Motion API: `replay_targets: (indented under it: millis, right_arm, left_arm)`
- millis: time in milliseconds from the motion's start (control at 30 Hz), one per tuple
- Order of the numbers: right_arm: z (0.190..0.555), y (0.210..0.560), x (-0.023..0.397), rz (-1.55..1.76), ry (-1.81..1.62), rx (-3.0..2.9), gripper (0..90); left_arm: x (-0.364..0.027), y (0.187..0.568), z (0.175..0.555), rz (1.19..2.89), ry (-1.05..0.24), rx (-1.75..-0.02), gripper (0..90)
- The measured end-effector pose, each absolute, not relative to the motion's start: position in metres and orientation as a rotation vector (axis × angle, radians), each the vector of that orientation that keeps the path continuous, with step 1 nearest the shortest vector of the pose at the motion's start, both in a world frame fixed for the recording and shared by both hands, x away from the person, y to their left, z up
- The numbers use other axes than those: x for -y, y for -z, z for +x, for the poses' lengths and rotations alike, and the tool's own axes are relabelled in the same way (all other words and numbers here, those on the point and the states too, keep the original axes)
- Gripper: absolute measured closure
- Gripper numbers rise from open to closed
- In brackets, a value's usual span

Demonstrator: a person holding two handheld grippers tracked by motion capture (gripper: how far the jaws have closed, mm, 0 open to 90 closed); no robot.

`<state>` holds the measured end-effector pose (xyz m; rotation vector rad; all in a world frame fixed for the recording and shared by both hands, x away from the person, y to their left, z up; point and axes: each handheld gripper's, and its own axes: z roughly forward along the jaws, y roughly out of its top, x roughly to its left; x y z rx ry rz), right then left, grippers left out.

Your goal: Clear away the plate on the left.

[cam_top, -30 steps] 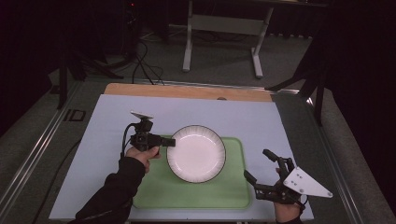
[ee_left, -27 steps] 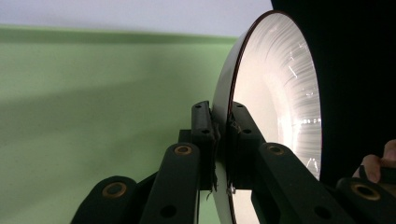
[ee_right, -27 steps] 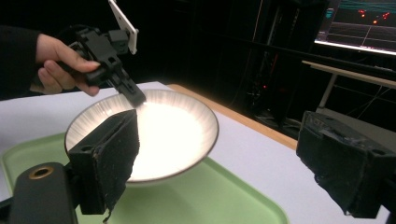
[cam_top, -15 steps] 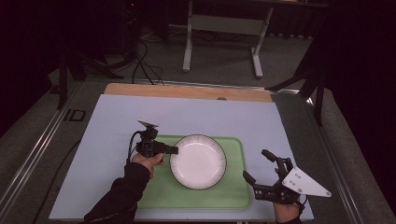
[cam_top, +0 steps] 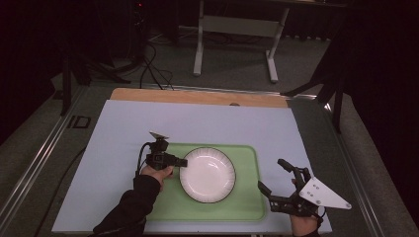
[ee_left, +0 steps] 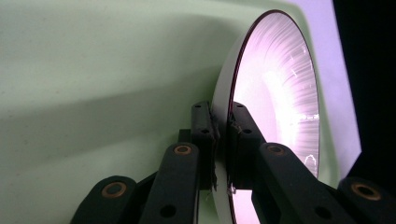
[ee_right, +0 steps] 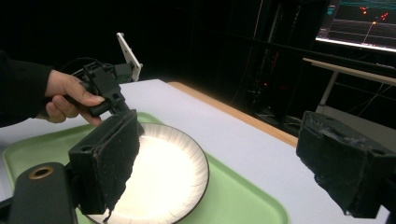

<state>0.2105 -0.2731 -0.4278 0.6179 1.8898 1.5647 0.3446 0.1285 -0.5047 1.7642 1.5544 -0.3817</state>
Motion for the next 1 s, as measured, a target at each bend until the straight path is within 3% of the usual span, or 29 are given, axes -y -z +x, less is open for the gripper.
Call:
replay_targets:
  millis: [667, 1000]
  right_arm:
    - [0.212, 0.429, 0.271, 0.614, -1.559, -1.912, 13.4]
    - [0.212, 0.429, 0.27, 0.615, -1.558, -1.917, 13.4]
  left_arm:
    - [-0.127, 0.521, 0.348, 1.816, 0.337, -1.575, 84.9]
    - [-0.128, 0.5, 0.348, 1.85, 0.223, -1.569, 77.9]
